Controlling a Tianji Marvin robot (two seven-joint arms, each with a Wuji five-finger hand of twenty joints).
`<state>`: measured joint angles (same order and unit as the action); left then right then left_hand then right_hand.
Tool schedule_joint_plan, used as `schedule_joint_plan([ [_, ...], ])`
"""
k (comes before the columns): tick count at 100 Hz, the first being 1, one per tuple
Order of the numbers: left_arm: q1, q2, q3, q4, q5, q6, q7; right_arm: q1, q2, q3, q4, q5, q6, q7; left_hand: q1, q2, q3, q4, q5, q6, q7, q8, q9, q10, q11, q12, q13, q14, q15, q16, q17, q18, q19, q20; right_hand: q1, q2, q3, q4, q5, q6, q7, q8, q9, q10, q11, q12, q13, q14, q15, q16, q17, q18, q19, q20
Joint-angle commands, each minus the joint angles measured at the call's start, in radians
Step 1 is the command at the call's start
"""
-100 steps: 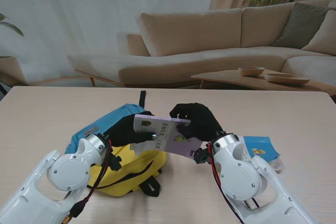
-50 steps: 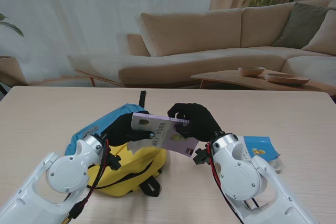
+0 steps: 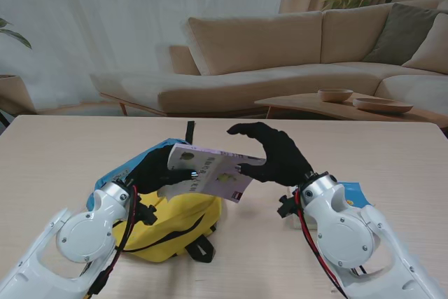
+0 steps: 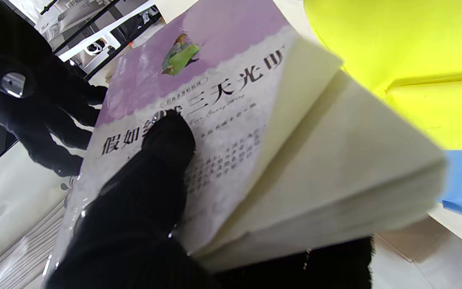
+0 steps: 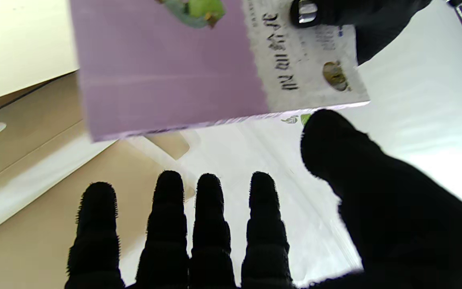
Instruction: Pack books into the school bag then zip close the school bag
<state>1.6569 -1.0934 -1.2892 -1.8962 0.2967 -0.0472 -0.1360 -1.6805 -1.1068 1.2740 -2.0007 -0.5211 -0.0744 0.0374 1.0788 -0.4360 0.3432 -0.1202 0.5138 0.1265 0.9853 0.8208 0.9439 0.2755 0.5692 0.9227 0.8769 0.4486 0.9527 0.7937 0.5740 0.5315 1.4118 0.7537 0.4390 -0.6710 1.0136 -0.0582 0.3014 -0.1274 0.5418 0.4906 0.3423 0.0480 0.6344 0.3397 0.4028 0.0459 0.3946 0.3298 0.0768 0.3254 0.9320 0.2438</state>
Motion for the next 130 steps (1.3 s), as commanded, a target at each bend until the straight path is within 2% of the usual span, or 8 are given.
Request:
schedule_joint_plan([
  [1, 0.017, -0.009, -0.011, -0.023, -0.003, -0.009, 0.001, -0.008, 0.002, 0.012, 0.013, 0.003, -0.001, 0.006, 0.097, 0.044, 0.187, 0.004, 0.044, -0.115, 0.083, 0.088, 0.031, -0.030, 0.019, 0.027, 0.038, 0.016, 0.037, 0.016, 0.000, 0.019, 0.056, 0.005, -0.039, -0.016, -0.052, -0.049, -0.051, 0.015, -0.024, -0.022, -0.044, -0.032, -0.018, -0.018, -0.037, -0.027, -0.033, -0.018, -0.015, -0.042, -0.026, -0.013],
  [36, 0.035, -0.026, -0.033, -0.037, -0.067, -0.049, 0.062, 0.010, -0.012, 0.030, 0.123, 0.095, 0.057, -0.018, 0.096, 0.053, 0.186, -0.002, 0.024, -0.114, 0.092, 0.097, 0.018, -0.044, 0.018, 0.038, 0.017, 0.012, 0.035, 0.019, -0.025, 0.010, 0.052, 0.008, -0.049, -0.035, -0.091, -0.068, -0.127, 0.093, -0.047, -0.037, -0.134, -0.013, -0.019, -0.022, -0.098, -0.033, -0.075, -0.041, -0.021, -0.074, -0.046, -0.019],
  [51, 0.023, -0.033, -0.025, -0.029, -0.095, -0.060, 0.081, 0.021, -0.024, 0.017, 0.168, 0.175, 0.073, -0.035, 0.097, 0.052, 0.185, -0.001, 0.023, -0.115, 0.095, 0.097, 0.019, -0.044, 0.018, 0.039, 0.019, 0.010, 0.036, 0.020, -0.024, 0.011, 0.052, 0.010, -0.058, -0.081, -0.046, -0.083, -0.134, 0.119, -0.038, -0.045, -0.152, -0.009, -0.005, -0.026, -0.108, -0.039, -0.090, -0.069, -0.012, -0.114, -0.053, -0.032],
  [67, 0.002, -0.035, -0.012, -0.020, -0.131, -0.055, 0.075, 0.026, -0.034, -0.002, 0.207, 0.270, 0.025, -0.046, 0.098, 0.054, 0.184, -0.002, 0.020, -0.116, 0.097, 0.097, 0.016, -0.045, 0.017, 0.039, 0.017, 0.008, 0.035, 0.020, -0.023, 0.008, 0.052, 0.010, -0.061, -0.129, 0.023, -0.101, -0.111, 0.142, -0.018, -0.053, -0.138, -0.013, 0.001, -0.028, -0.096, -0.047, -0.090, -0.088, 0.022, -0.173, -0.050, -0.038],
  [78, -0.018, -0.039, 0.006, -0.011, -0.176, -0.046, 0.073, 0.028, -0.052, -0.032, 0.226, 0.342, -0.014, -0.101, 0.098, 0.055, 0.184, -0.001, 0.019, -0.115, 0.098, 0.096, 0.016, -0.044, 0.017, 0.040, 0.016, 0.009, 0.034, 0.020, -0.023, 0.007, 0.052, 0.011, -0.044, -0.187, 0.092, -0.113, -0.075, 0.150, 0.012, -0.062, -0.107, -0.013, 0.018, -0.020, -0.072, -0.051, -0.084, -0.090, 0.060, -0.205, -0.034, -0.029],
  [98, -0.046, -0.042, 0.031, 0.001, -0.230, -0.031, 0.057, 0.039, -0.080, -0.077, 0.253, 0.414, -0.072, -0.188, 0.099, 0.057, 0.182, -0.001, 0.018, -0.116, 0.099, 0.095, 0.014, -0.047, 0.016, 0.041, 0.014, 0.008, 0.033, 0.020, -0.023, 0.007, 0.051, 0.012, -0.029, -0.240, 0.164, -0.125, 0.014, 0.145, 0.072, -0.079, 0.003, 0.002, 0.036, -0.010, 0.045, -0.037, -0.045, -0.074, 0.183, -0.215, 0.034, 0.005],
  [119, -0.064, -0.044, 0.049, 0.013, -0.309, -0.016, 0.032, 0.044, -0.105, -0.107, 0.267, 0.553, -0.154, -0.234, 0.100, 0.058, 0.179, -0.001, 0.016, -0.116, 0.100, 0.096, 0.014, -0.048, 0.016, 0.042, 0.014, 0.007, 0.033, 0.021, -0.024, 0.007, 0.050, 0.012, 0.032, -0.258, 0.208, -0.119, 0.166, 0.117, 0.135, -0.101, 0.185, 0.012, 0.036, -0.002, 0.221, -0.018, -0.012, -0.061, 0.342, -0.218, 0.087, 0.024],
  [130, -0.071, -0.045, 0.055, 0.020, -0.338, -0.005, 0.021, 0.040, -0.110, -0.112, 0.258, 0.612, -0.167, -0.233, 0.101, 0.059, 0.177, 0.000, 0.015, -0.116, 0.100, 0.096, 0.013, -0.049, 0.015, 0.042, 0.013, 0.006, 0.032, 0.021, -0.027, 0.006, 0.048, 0.011, 0.098, -0.208, 0.212, -0.100, 0.322, 0.088, 0.166, -0.114, 0.361, 0.015, 0.002, -0.010, 0.352, 0.001, 0.009, -0.055, 0.437, -0.198, 0.121, 0.022],
])
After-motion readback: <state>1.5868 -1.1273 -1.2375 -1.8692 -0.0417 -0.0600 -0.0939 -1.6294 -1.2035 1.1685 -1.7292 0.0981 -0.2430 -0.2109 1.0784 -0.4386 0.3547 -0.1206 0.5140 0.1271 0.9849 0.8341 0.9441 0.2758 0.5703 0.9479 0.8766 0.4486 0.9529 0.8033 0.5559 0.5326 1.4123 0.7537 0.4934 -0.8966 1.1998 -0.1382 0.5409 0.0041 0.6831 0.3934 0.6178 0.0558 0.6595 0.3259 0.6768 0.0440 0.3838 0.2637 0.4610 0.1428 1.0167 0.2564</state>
